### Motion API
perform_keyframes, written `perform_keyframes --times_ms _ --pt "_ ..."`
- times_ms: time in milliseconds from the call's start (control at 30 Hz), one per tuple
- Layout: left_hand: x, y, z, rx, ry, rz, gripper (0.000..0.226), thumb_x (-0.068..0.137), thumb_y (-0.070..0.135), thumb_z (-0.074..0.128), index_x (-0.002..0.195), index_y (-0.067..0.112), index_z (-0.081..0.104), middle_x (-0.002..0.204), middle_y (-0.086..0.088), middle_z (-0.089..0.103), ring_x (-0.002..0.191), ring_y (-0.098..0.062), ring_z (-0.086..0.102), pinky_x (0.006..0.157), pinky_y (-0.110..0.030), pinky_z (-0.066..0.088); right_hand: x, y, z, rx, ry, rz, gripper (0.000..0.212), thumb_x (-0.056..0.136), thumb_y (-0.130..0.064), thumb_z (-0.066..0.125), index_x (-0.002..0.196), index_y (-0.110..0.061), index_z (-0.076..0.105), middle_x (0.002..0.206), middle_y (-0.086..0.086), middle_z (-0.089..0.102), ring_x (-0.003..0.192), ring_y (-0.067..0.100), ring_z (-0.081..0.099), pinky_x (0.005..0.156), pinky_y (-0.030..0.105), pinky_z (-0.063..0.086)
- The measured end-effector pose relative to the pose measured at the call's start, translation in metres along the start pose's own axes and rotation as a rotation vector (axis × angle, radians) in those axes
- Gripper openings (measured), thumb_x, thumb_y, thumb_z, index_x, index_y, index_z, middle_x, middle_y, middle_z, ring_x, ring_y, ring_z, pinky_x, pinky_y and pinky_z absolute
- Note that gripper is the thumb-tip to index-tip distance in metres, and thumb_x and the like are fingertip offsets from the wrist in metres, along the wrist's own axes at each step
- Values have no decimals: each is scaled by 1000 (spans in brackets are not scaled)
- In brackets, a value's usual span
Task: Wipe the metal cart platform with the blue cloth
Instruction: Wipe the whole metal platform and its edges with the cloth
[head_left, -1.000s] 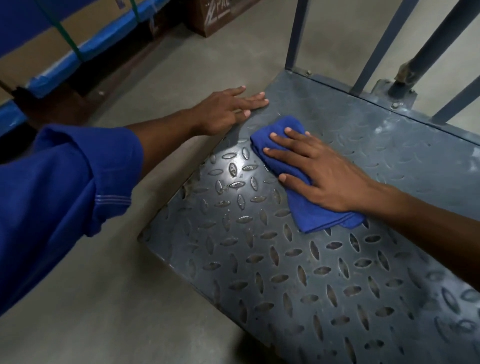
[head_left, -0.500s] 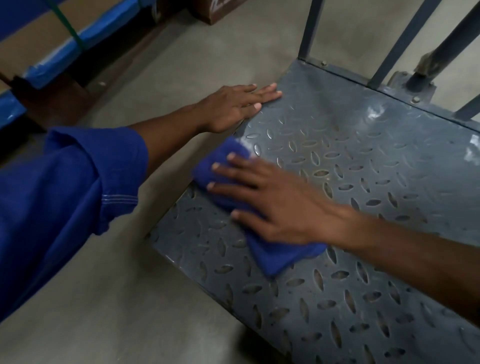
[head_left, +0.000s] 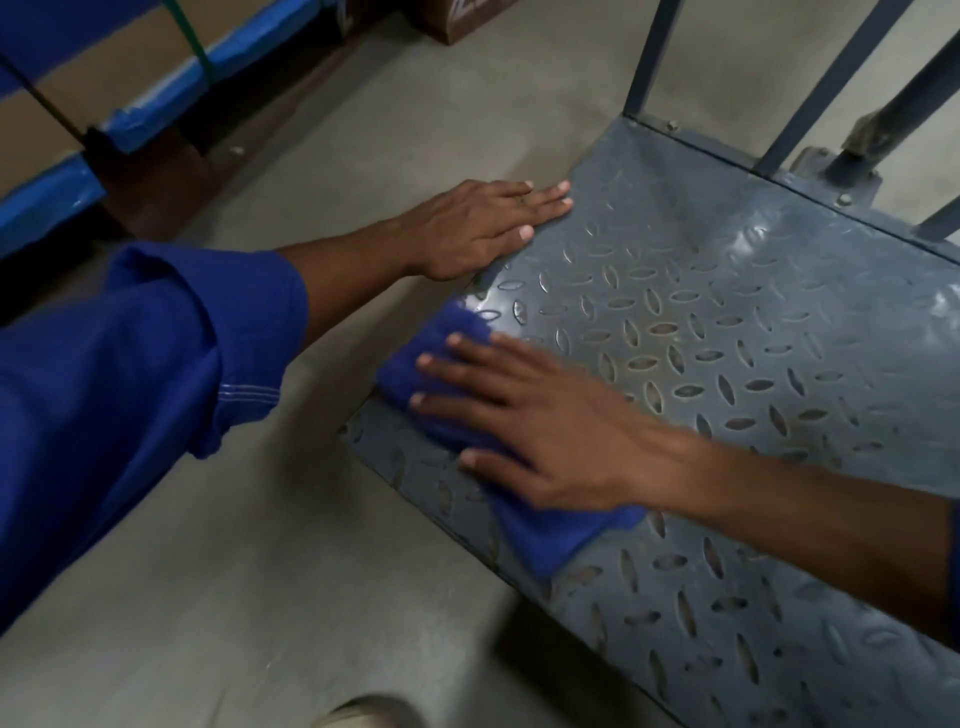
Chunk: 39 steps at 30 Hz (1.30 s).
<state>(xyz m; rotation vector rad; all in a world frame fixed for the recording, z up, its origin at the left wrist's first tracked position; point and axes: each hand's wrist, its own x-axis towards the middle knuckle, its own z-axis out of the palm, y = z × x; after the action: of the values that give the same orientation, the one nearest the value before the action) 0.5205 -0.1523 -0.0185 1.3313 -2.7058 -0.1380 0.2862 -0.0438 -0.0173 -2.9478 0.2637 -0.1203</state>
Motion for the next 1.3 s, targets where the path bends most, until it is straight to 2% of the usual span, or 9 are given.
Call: perform_keyframes --times_ms 67,133,300,400,533,633,867,1067,1300 --pt "-5 3 -1 -2 -1 13 56 115 38 24 168 20 27 176 0 23 157 -24 35 132 -38 23 1 -15 4 18 -31 -115 59 112 -48 41 167 -28 34 179 -1 21 168 22 7 137 48 8" --pt "-11 7 -1 5 -2 25 55 115 37 26 168 19 29 176 -1 24 156 -23 36 131 -30 20 2 -3 -1 23 -35 -133 58 113 -46 41 167 -27 35 178 -2 22 168 21 7 137 47 9" --pt "-21 9 -3 122 -36 39 63 113 49 13 170 23 22 177 1 19 154 -29 40 119 -51 39 -3 40 -16 31 32 33 55 113 -43 45 165 -25 40 177 0 27 167 22 14 132 53 22" --pt "-23 15 -11 167 -88 0 64 111 53 7 171 30 13 178 7 12 158 -30 32 120 -49 35 -1 18 -11 27 45 49 58 111 -47 41 165 -25 41 176 2 29 166 26 17 132 55 22" --pt "-28 28 -19 192 -124 -27 64 111 49 8 171 28 9 179 6 8 160 -32 28 119 -49 34 4 -33 5 47 -30 -152 58 111 -46 43 166 -27 38 177 0 26 167 24 13 135 51 14" --pt "-36 37 -21 182 -142 -39 63 111 47 10 171 27 8 179 6 6 161 -30 26 120 -48 32 6 -32 6 59 -52 -232 57 112 -41 46 166 -24 39 177 1 27 167 25 13 134 52 18" --pt "-66 42 -22 190 -168 -27 64 110 54 6 171 33 6 179 9 5 160 -27 29 120 -50 35 -6 3 -12 -38 -12 -57 56 114 -45 40 167 -27 36 177 1 25 167 23 13 133 56 19" --pt "-86 57 -20 163 -144 -77 65 112 47 11 171 21 10 179 -1 8 158 -30 32 122 -46 32 -13 -52 10 -44 -41 -211 57 113 -41 44 166 -25 37 177 1 25 167 24 12 137 49 11" --pt "-114 89 -2 22 -63 -217 71 110 47 17 169 8 20 177 -13 13 163 -27 21 131 -43 20 -54 -49 -1 -79 -72 -141 57 115 -43 40 168 -24 32 179 1 20 168 23 8 135 53 17"
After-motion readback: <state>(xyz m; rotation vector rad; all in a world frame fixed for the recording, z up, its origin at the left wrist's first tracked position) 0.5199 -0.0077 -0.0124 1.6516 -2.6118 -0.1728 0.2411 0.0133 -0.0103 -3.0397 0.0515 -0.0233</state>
